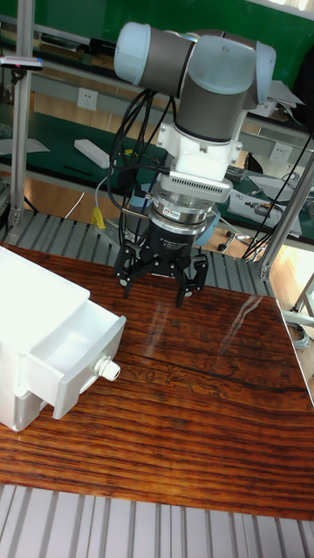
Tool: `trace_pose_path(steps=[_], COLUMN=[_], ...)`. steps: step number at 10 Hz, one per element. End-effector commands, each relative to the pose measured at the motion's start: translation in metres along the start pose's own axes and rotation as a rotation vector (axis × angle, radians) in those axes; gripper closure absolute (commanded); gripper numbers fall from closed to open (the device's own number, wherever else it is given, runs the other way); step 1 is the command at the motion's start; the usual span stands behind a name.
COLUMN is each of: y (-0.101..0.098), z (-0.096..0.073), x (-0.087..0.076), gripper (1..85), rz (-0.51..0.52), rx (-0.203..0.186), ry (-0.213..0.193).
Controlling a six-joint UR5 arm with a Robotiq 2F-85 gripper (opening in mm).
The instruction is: Use the gripper to push and close the drawer
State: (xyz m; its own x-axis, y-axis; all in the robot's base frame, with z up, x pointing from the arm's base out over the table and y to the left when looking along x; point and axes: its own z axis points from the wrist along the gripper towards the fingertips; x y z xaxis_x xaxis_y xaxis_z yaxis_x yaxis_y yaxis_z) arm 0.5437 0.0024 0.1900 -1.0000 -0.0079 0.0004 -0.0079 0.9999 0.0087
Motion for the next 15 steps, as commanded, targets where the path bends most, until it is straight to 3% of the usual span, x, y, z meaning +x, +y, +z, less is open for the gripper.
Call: trace_pose_path(steps=[1,6,8,9,10,11,15], y=[-0.002,0.001,0.006,-0.015,-0.029,-0.035,-0.054], z=[-0.003,-0.002,-0.007,-0.013,-0.018,-0.021,-0.028], x=[-0.039,-0.038,-0.022,-0.03,-0.04,-0.045,-0.082], gripper=[84.7,84.7,84.7,84.7,84.7,84.7,80.7], rz=[0.095,0.103,-0.035,-0.194,-0.314,-0.379,-0.522], rx=[0.008,0.007,0.014,0.112,0.175,0.187,0.234], ry=[-0.152,-0.15,-0.064,-0.055,-0.056,-0.06,-0.151])
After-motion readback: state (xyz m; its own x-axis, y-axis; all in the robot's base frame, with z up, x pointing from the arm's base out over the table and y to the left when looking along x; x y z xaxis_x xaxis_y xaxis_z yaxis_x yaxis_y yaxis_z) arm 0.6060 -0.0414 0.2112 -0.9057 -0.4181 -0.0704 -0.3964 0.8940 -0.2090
